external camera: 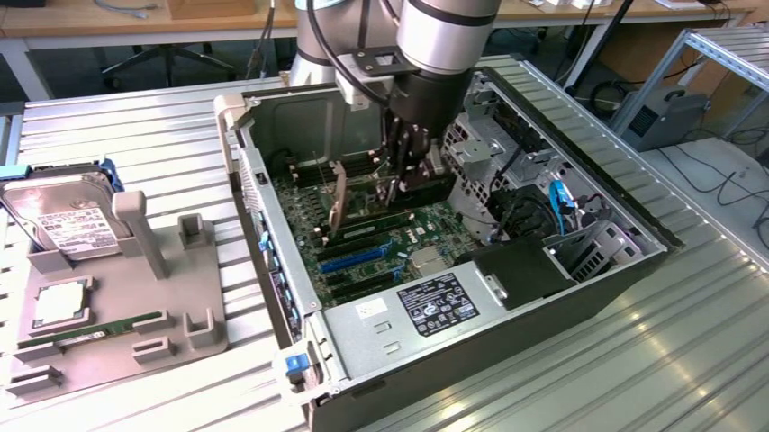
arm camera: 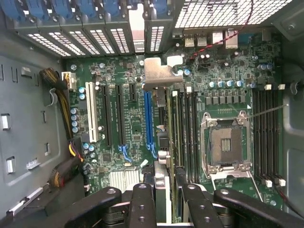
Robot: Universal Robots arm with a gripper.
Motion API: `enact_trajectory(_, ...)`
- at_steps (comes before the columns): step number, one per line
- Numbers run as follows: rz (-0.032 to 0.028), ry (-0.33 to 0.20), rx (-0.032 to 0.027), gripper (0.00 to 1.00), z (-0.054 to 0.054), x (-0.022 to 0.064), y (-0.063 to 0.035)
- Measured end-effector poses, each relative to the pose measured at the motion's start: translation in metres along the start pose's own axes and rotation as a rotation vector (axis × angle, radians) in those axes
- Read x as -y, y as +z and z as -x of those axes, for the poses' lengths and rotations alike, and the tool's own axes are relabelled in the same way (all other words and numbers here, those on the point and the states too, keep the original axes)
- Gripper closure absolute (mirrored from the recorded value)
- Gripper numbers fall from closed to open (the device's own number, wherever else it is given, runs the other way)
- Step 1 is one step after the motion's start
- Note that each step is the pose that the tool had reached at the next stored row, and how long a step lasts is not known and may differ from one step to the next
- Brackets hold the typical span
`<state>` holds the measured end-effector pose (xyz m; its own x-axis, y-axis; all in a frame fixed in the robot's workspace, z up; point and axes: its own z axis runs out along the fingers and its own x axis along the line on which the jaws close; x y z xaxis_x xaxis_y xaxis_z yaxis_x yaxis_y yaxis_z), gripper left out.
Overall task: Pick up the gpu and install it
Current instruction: 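Insert the gpu into the slot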
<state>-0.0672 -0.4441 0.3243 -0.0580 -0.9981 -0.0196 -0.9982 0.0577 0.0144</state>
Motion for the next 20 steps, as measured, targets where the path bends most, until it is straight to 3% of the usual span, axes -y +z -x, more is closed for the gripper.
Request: enact_trajectory(20, 0.0001, 0.000, -0.0001, 0.73, -0.0033, -0.0052, 0.0032)
